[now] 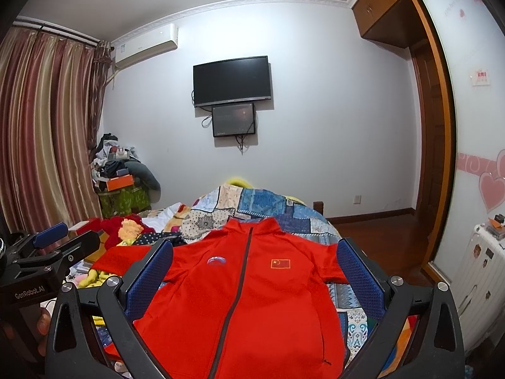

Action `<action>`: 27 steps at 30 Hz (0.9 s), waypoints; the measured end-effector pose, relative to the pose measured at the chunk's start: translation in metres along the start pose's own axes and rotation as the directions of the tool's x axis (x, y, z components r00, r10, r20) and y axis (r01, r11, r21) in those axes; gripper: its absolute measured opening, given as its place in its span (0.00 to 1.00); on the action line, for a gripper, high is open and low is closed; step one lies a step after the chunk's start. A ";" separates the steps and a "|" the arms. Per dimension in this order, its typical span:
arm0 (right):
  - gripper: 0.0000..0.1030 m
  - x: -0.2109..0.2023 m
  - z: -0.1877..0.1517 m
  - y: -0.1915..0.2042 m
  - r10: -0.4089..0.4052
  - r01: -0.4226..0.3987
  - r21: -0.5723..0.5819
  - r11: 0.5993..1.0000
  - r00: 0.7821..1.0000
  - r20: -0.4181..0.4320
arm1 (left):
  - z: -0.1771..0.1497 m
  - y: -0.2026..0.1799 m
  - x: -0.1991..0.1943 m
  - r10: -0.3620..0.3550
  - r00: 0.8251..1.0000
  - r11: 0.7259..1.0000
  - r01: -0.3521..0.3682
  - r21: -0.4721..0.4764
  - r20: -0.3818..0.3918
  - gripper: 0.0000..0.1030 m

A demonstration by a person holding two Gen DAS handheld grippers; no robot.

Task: Fold large clothes

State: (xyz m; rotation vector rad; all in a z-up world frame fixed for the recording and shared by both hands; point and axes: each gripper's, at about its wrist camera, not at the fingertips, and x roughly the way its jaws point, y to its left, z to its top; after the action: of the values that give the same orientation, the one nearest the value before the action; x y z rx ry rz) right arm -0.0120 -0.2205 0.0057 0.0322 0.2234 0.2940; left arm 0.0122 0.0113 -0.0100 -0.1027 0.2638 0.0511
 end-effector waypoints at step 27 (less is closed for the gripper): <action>1.00 0.003 0.000 -0.003 -0.001 0.001 0.007 1.000 1.000 -0.008 | -0.002 -0.002 0.005 -0.002 1.000 1.000 0.002 -0.002 -0.011 1.00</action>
State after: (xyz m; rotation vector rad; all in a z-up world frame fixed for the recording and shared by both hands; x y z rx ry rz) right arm -0.0085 -0.2221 0.0044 0.0383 0.2324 0.2925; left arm 0.0164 0.0096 -0.0129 -0.1048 0.2751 0.0486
